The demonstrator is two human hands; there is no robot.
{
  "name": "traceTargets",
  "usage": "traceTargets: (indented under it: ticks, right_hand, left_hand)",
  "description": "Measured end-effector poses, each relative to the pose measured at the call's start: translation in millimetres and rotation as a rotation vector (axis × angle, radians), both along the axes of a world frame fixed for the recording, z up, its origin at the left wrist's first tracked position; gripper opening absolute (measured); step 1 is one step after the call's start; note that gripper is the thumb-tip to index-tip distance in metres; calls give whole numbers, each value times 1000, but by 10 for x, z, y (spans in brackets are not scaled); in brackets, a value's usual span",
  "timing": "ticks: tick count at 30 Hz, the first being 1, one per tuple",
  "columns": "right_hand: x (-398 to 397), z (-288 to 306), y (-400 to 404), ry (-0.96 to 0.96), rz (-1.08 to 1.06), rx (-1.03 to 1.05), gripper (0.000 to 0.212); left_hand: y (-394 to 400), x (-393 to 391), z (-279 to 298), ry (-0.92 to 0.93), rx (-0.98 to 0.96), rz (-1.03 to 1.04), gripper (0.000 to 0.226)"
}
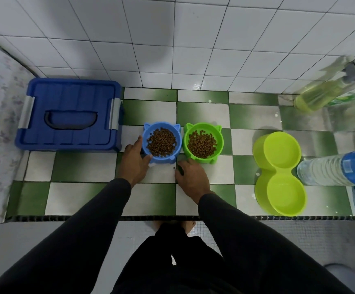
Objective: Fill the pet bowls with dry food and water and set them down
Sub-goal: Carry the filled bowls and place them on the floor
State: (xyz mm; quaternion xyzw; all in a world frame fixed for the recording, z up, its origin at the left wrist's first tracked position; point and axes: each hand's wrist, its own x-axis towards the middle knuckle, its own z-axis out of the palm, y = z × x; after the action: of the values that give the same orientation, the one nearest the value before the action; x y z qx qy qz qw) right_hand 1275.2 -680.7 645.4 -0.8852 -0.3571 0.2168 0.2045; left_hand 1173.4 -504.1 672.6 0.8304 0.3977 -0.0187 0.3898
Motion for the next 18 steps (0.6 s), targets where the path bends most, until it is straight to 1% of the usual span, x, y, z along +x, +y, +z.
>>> traceTargets:
  ticks: [6,11,13,15,18]
  right_hand:
    - [-7,-38,76,29,-6,16,22]
    - [-10,-12,108,-45,51,12,21]
    - [4,12,97,-43,59,26,19]
    - [13,52,55,4,31,57,19]
    - [26,148,-48,56,-71,129,15]
  left_hand:
    - [12,2,-18,5,-6,0,63]
    - [15,-2,-32,17,-11,5,63]
    - [22,2,-38,17,-8,5,63]
    - [29,6,-40,8,-8,10,62]
    - [30,1,-14,-23,-28,9,58]
